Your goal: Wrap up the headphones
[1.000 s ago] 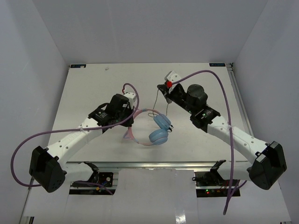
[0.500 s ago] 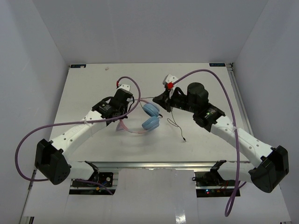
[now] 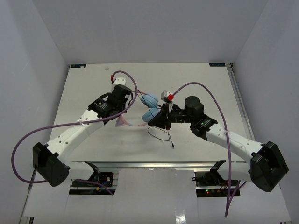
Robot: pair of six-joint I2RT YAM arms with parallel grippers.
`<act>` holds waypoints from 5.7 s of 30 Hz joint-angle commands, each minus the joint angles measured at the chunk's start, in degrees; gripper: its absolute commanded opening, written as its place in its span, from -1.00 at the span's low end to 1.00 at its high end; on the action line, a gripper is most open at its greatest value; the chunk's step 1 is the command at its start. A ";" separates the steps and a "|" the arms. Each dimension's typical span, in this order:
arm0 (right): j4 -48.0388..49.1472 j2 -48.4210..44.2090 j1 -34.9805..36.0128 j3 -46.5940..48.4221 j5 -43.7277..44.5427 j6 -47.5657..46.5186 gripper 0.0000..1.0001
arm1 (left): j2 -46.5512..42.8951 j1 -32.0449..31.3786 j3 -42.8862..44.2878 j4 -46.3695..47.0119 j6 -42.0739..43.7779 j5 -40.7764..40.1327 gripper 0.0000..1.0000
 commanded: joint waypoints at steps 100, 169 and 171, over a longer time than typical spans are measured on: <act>71.50 16.17 2.18 -18.36 34.36 13.87 -0.85 | -23.05 0.48 3.56 -3.73 -2.92 59.61 -1.00; 28.69 -11.52 -6.96 -12.51 20.34 -11.61 -0.85 | -3.59 -0.99 -3.03 -6.70 10.94 34.24 -1.00; 22.87 -12.91 -6.96 -11.29 21.10 -12.79 -0.85 | -2.80 -1.10 -2.75 -6.59 11.11 31.59 -1.00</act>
